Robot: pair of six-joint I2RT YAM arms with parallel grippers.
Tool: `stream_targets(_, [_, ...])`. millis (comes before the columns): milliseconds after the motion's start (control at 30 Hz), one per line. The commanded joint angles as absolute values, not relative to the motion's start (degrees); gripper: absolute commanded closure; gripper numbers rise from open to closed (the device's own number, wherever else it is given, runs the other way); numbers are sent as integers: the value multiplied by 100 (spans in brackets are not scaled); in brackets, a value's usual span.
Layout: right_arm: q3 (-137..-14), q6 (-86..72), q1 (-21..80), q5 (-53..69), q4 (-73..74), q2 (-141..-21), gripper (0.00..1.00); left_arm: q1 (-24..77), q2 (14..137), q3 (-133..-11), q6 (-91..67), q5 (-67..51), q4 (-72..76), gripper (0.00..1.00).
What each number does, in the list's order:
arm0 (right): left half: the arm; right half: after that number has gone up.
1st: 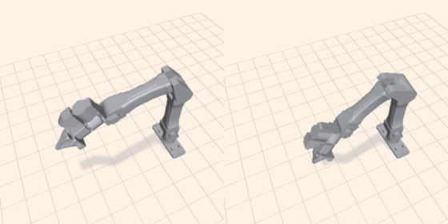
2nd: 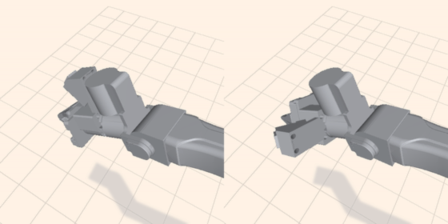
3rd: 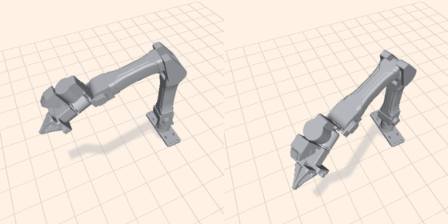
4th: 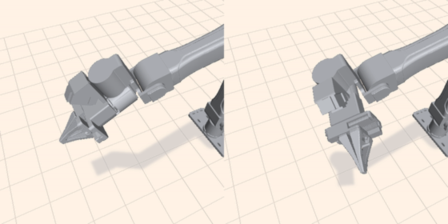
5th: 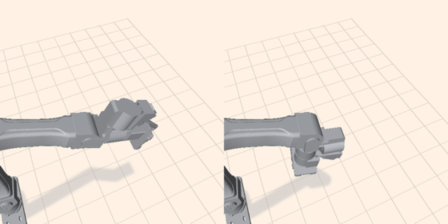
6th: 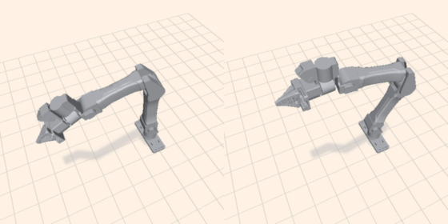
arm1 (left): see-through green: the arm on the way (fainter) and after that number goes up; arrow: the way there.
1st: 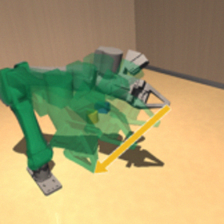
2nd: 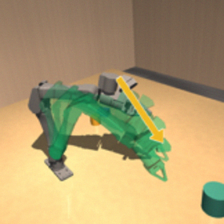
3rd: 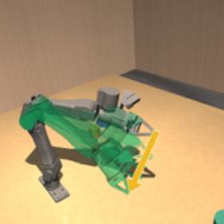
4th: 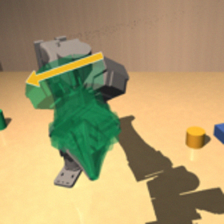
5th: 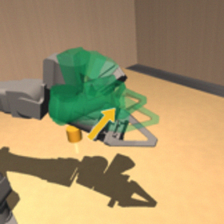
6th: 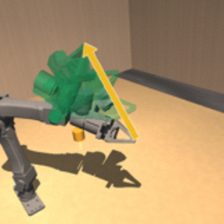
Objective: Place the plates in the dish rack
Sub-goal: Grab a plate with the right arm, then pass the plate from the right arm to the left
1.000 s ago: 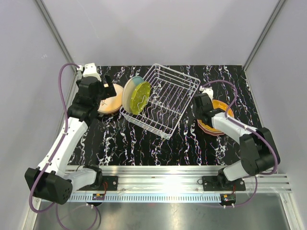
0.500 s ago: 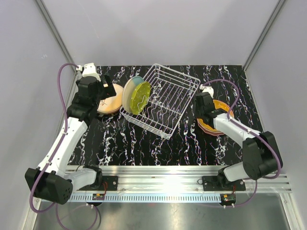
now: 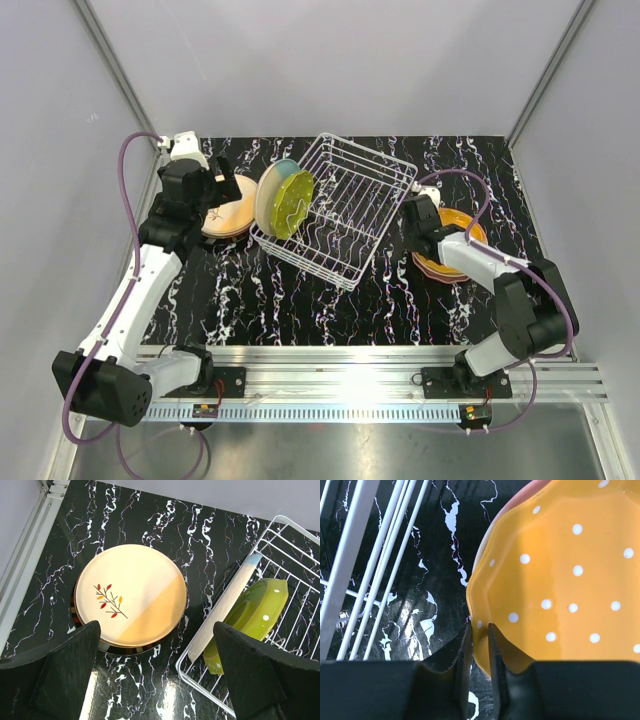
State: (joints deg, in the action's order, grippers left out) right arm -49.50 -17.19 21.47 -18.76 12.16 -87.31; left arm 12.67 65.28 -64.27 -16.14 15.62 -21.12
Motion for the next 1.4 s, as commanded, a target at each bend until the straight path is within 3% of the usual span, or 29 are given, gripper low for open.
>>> stream_targets(0, [-5256,-1749,2145,-2091,1301,-8815,77,1230,6451,-6680,-1652,1441,-1951,1])
stream_targets(267, [-5528,-1565,2145,-2303,1555,-8684,100,1195,6442,-6688,-1661,1415,-1960,1])
stream_targets(733, [-5537,-1441,2145,-2400,1916,-7893,100,1221,6170,-6653,-1880,977,-1925,1])
stream_targets(1000, [-5695,-1468,2145,-2180,2021,-7638,100,2794,5933,-6916,-1888,670,-2161,1])
stream_targets(1067, [-5722,-1450,2145,-2180,2030,-7594,100,2882,5810,-6663,-2529,-173,-2022,2])
stream_targets(1167, [-5748,-1441,2145,-2162,2021,-7532,100,3250,5495,-5803,-3478,-544,-1382,5])
stream_targets(1367, [-5862,-1547,2145,-2030,2030,-7400,100,5139,5782,-5308,-3850,666,-888,8])
